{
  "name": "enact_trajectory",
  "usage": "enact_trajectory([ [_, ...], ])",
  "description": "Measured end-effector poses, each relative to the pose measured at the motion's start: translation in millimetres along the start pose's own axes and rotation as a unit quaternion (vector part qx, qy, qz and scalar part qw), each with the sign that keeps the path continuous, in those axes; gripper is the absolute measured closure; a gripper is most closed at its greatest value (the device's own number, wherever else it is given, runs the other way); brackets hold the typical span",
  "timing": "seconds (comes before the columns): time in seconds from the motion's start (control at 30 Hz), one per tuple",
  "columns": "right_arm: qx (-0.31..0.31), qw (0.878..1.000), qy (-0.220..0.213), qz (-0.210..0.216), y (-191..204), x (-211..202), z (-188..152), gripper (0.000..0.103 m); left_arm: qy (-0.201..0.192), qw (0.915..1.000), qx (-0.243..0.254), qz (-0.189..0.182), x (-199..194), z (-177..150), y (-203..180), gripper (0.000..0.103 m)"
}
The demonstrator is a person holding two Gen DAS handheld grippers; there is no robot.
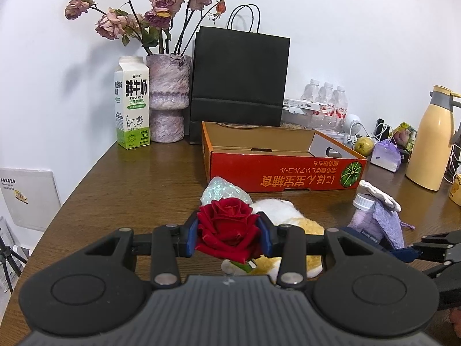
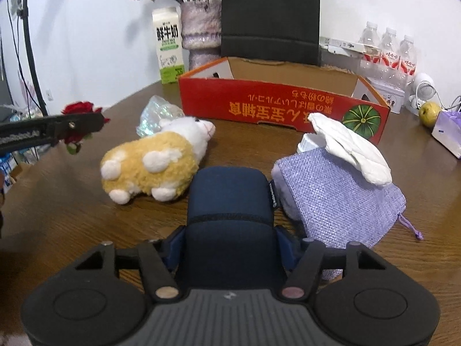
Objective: Organize objects
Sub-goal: 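Lift the red rose with the left gripper while the right gripper grasps the navy case, then carry the red rose and navy case over the cardboard box with both tools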
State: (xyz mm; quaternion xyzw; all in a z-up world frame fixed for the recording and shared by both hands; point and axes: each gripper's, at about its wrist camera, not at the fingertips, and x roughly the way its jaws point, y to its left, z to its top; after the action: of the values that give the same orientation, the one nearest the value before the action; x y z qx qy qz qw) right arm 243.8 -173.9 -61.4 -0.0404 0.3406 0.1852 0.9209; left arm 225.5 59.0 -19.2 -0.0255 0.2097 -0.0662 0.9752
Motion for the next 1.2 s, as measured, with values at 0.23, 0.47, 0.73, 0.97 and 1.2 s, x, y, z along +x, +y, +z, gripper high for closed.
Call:
enact_trajectory([
  [0.23, -0.01, 0.999, -0.041, -0.011, 3, -21, -5, 0.041, 0.0, 0.9999, 0.002, 0.014, 1, -1, -5, 0.062],
  [0.47, -0.02, 0.997, -0.068, -0.006, 6, -40, 1, 0.041, -0.012, 0.9996, 0.003, 0.027, -5, 3, -25, 0.062],
  [0.73, -0.029, 0.994, -0.103, -0.004, 3, -59, 16, 0.041, -0.027, 0.9995, 0.001, 0.017, -11, 17, -54, 0.062],
  [0.97, -0.032, 0.992, -0.124, -0.003, -6, -65, 35, 0.041, -0.039, 0.9989, -0.004, 0.025, -8, 36, -72, 0.062],
  [1.2, -0.026, 0.99, -0.141, 0.0, -16, -59, 57, 0.041, -0.043, 0.9982, -0.022, 0.036, 7, 55, -82, 0.062],
])
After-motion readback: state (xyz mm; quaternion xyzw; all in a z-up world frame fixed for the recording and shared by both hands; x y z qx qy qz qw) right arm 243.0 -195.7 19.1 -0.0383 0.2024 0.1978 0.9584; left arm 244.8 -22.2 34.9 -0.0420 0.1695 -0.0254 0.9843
